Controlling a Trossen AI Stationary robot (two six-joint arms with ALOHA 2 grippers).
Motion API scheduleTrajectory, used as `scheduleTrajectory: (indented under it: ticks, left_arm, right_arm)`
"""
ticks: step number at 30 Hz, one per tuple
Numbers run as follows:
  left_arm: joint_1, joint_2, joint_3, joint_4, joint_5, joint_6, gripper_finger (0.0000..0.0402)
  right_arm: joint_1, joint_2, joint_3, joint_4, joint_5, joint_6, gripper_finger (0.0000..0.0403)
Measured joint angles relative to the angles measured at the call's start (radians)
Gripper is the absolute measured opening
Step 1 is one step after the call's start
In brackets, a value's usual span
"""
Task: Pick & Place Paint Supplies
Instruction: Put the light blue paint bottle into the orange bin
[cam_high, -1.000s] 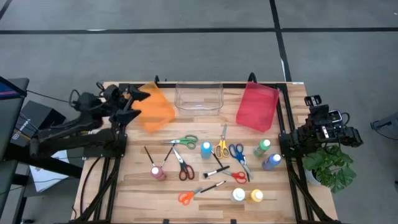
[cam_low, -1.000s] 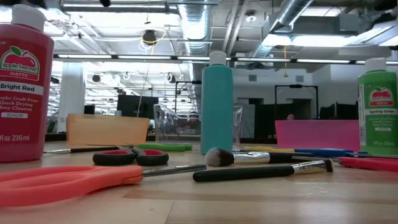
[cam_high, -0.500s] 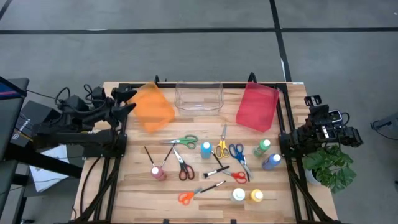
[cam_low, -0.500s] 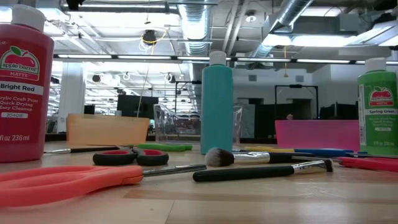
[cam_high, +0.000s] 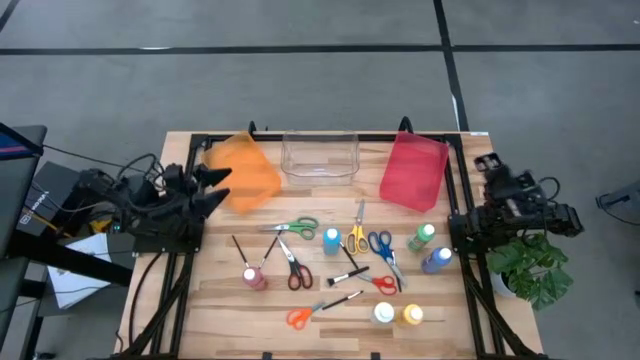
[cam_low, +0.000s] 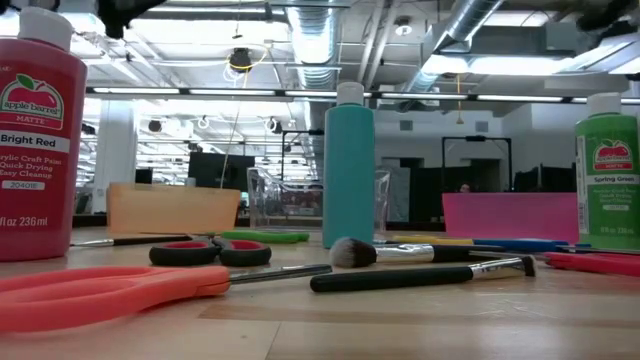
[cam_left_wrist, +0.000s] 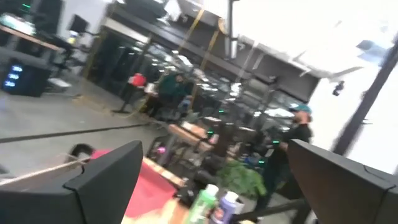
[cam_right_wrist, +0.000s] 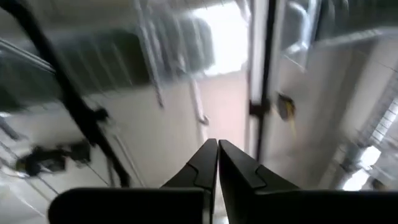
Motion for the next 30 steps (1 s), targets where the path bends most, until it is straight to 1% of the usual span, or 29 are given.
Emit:
scheduleTrajectory:
  ticks: [4, 5, 7, 9, 10, 11, 13, 15, 16, 18, 21, 23, 26, 28, 30]
  left_arm:
    - [-0.122, -0.111, -0.021, 0.023, -0.086, 0.085, 0.0397]
    - [-0.148, -0.136, -0.024, 0.027, -0.102, 0.118, 0.0397]
    - [-0.185, -0.182, -0.039, 0.026, -0.133, 0.181, 0.0397]
    - [-0.204, -0.226, -0.060, 0.032, -0.137, 0.225, 0.0397]
    - [-0.208, -0.247, -0.075, 0.033, -0.118, 0.237, 0.0397]
    - [-0.210, -0.270, -0.091, 0.027, -0.080, 0.243, 0.0397]
    - [-0.212, -0.274, -0.120, 0.037, -0.005, 0.242, 0.0397]
    - [-0.212, -0.275, -0.146, 0.035, 0.056, 0.219, 0.0397]
    - [-0.212, -0.275, -0.162, 0.034, 0.068, 0.201, 0.0397]
    - [-0.212, -0.274, -0.191, 0.017, 0.063, 0.163, 0.0397]
    - [-0.212, -0.271, -0.212, 0.028, 0.059, 0.098, 0.0397]
    - [-0.212, -0.264, -0.221, 0.027, 0.060, 0.065, 0.0397]
    - [-0.212, -0.245, -0.224, 0.029, 0.064, 0.063, 0.0397]
    - [-0.212, -0.222, -0.224, 0.052, 0.062, 0.060, 0.0397]
    - [-0.211, -0.195, -0.224, 0.115, 0.064, 0.059, 0.0397]
  right_arm:
    - [0.000, 0.000, 0.000, -0.271, 0.206, 0.061, 0.0013]
    - [0.000, 0.000, 0.000, -0.337, 0.243, 0.077, 0.0013]
    - [0.000, -0.001, 0.000, -0.440, 0.279, 0.107, 0.0013]
    - [0.000, -0.001, 0.000, -0.492, 0.286, 0.128, 0.0013]
    - [0.000, -0.001, 0.000, -0.516, 0.286, 0.130, 0.0013]
    - [0.000, 0.000, 0.000, -0.543, 0.286, 0.131, 0.0013]
    - [0.000, 0.000, 0.000, -0.601, 0.286, 0.142, 0.0013]
    - [0.000, 0.000, 0.000, -0.686, 0.286, 0.175, 0.0013]
    - [0.000, 0.000, 0.000, -0.735, 0.286, 0.197, 0.0013]
    - [0.000, 0.001, 0.000, -0.803, 0.287, 0.252, 0.0013]
    - [0.000, 0.001, 0.000, -0.836, 0.288, 0.335, 0.0013]
    - [0.000, 0.001, 0.000, -0.828, 0.287, 0.345, 0.0013]
    - [-0.002, 0.000, 0.000, -0.813, 0.291, 0.339, 0.0013]
    - [-0.004, 0.000, 0.000, -0.818, 0.305, 0.340, 0.0013]
    - [-0.004, 0.001, 0.000, -0.817, 0.305, 0.340, 0.0013]
